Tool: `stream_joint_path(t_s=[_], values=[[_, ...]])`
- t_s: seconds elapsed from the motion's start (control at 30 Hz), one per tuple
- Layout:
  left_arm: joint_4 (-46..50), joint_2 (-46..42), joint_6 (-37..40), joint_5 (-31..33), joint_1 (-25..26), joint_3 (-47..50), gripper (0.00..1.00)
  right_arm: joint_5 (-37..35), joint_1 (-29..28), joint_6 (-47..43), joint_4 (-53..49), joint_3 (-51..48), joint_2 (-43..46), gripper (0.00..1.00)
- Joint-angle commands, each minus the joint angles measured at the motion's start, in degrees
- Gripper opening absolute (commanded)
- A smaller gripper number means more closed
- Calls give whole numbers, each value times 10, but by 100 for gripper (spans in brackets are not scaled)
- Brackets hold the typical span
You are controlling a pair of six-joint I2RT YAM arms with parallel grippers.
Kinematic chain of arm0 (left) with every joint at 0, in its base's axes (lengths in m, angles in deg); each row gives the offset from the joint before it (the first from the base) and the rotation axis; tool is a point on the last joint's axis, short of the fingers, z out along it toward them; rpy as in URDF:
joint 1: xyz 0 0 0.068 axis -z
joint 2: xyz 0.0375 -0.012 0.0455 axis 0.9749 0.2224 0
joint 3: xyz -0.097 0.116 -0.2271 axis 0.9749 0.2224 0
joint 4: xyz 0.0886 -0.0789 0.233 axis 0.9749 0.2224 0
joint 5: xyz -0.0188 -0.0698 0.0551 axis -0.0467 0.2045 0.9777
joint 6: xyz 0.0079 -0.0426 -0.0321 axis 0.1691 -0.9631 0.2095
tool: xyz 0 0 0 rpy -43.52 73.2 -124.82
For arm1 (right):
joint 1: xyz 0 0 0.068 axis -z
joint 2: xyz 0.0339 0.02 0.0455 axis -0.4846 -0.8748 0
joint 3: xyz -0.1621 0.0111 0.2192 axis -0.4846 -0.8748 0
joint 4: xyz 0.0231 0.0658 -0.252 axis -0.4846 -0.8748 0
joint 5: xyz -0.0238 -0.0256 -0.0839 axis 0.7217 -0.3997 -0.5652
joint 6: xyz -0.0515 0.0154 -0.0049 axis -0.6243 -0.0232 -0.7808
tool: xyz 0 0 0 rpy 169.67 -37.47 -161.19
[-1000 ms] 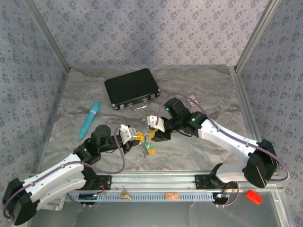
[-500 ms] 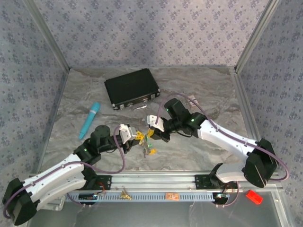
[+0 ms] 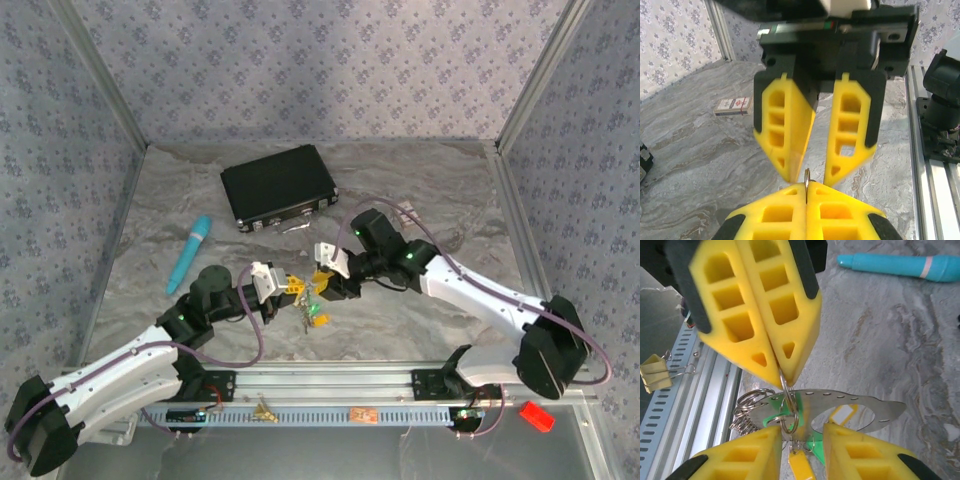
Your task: Put the keys on the keyring
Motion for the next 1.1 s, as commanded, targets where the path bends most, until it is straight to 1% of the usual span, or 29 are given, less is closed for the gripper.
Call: stream_joint_path(t_s=[0.0, 0.2, 0.4, 0.47, 0.53, 0.6, 0.63, 0.67, 0.7, 0.73, 0.87, 1.07], values=[[-41, 0, -10, -11, 3, 3, 0, 24, 2, 20, 38, -10, 16, 29], [-44, 1, -10, -10, 3, 4, 0, 32, -7, 23, 53, -1, -3, 28], [-44, 0, -10, -8, 3, 3, 0, 33, -13, 21, 58, 3, -22, 20], [-45, -1, -11, -6, 4, 4, 0, 31, -13, 18, 54, 6, -24, 13], [-43, 0, -12, -3, 4, 4, 0, 30, -12, 17, 48, 10, -23, 0], [-27, -2, -14, 10, 3, -1, 0, 20, -13, 5, 26, 20, -22, 0], [-10, -3, -12, 19, 4, -5, 2, 9, -14, -7, 8, 29, -21, 0], [12, -4, -6, 25, 4, -13, 12, -2, -16, -23, -21, 42, -20, 0], [30, -4, -1, 29, 3, -20, 19, -12, -18, -38, -42, 54, -22, 0], [55, -3, 6, 31, 4, -28, 21, -26, -22, -57, -72, 69, -24, 0], [125, 18, 27, 34, 6, -68, 24, -79, -42, -112, -163, 123, -40, 0], [122, 36, 34, 25, 12, -83, 22, -133, -71, -148, -216, 174, -65, 0]])
